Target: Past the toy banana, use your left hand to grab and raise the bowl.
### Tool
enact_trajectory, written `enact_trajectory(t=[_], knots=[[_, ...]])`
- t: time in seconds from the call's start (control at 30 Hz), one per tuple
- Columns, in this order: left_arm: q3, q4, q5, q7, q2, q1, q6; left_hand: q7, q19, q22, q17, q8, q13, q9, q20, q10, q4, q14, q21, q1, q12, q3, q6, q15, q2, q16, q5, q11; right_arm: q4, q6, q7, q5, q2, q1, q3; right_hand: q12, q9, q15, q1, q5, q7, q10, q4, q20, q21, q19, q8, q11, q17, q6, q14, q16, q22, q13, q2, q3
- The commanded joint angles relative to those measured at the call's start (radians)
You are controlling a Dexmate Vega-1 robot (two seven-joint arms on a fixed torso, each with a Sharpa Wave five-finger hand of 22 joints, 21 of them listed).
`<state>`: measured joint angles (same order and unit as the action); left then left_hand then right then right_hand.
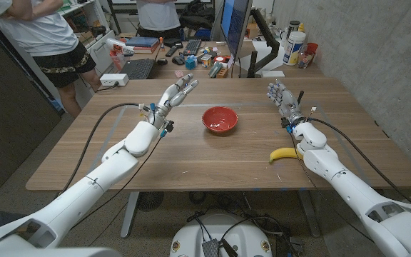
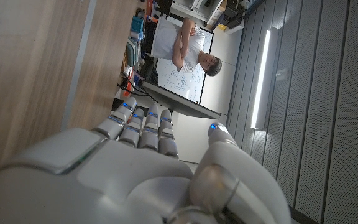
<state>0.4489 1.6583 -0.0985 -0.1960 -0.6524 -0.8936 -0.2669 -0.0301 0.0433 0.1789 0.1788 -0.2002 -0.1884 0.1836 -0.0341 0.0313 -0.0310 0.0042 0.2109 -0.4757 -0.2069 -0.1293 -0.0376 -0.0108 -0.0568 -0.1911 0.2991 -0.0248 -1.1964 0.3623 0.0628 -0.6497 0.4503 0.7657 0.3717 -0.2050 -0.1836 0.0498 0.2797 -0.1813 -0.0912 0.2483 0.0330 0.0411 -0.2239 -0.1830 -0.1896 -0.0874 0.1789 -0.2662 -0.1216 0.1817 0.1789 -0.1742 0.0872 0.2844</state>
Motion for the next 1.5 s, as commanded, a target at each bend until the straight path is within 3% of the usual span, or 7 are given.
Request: enact_trajectory(t=[0.03,1.5], knots=[[0.018,0.011,0.047,-0.005,0.000,0.014,0.022,0.001,0.007,0.006,0.006,-0.006,-0.002,0.003,-0.060,-0.004,0.009,-0.004,-0.002,-0.014,0.003,-0.002,-0.012,0.000,0.001,0.001,-0.002,0.002,0.008,0.010,0.002,0.000,-0.004,-0.003,-0.002,0.001,-0.004,-0.001,-0.010,-0.003,0.005,0.002,0.000,0.002,0.003,-0.006,-0.003,0.000,0.004,-0.004,-0.012,0.005,0.004,-0.006,0.001,-0.003],[0.071,0.086,0.191,-0.017,-0.025,0.026,0.135,-0.003,0.003,0.006,0.005,-0.002,-0.002,0.004,-0.063,0.000,0.027,0.005,-0.001,-0.043,0.002,-0.005,-0.008,0.003,0.000,-0.001,-0.006,0.006,-0.002,0.018,0.006,-0.007,-0.001,0.002,-0.009,0.000,-0.004,-0.001,-0.012,-0.004,0.005,0.003,0.002,0.002,0.008,-0.008,-0.004,0.002,0.004,-0.005,-0.016,0.005,0.004,-0.006,0.002,-0.004]])
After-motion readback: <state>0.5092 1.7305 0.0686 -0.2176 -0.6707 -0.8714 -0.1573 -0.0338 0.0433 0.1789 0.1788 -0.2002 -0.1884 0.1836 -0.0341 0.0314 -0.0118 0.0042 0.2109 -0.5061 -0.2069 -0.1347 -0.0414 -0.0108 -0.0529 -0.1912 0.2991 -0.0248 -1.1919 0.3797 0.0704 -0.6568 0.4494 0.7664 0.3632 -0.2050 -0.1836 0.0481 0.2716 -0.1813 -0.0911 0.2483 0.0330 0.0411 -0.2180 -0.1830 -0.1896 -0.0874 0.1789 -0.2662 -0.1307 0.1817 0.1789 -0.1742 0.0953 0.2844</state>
